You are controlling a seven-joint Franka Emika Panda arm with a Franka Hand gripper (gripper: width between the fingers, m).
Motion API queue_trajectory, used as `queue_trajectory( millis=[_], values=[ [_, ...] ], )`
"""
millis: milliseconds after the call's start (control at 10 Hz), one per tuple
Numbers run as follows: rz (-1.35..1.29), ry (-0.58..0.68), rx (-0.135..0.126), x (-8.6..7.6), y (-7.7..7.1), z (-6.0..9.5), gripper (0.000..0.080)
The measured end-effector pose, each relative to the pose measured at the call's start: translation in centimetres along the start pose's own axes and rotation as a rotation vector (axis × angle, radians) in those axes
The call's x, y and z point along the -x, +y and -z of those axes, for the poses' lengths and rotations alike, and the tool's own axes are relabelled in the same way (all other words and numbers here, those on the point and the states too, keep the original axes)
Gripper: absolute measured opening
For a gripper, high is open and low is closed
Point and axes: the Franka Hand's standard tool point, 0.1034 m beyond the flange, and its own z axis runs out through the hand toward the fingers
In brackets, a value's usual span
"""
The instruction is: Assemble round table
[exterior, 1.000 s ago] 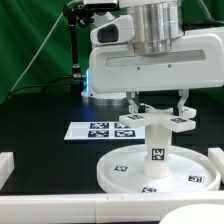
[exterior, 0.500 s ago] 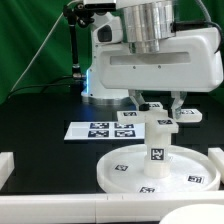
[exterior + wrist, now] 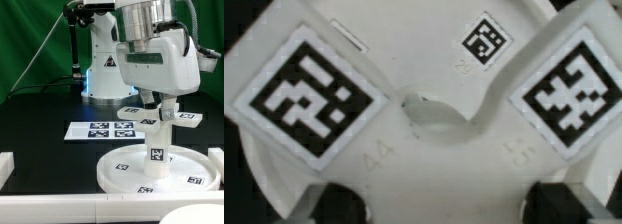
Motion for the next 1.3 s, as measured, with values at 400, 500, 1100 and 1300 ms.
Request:
queue_trajectory(
  millis=[400,500,1100,1300],
  values=[
    [-0.244,-0.009,-0.016,-0.10,-0.15,0.04,0.0439],
    [-0.387,-0.021,-0.039,-0.35,-0.27,0.10,0.0439],
    [-0.981,-0.073,-0.115,-0.30,-0.68,0.28,0.0439],
    [-0.991,-0.076,-0.119,-0.36,-0.69,0.32,0.0447]
  ],
)
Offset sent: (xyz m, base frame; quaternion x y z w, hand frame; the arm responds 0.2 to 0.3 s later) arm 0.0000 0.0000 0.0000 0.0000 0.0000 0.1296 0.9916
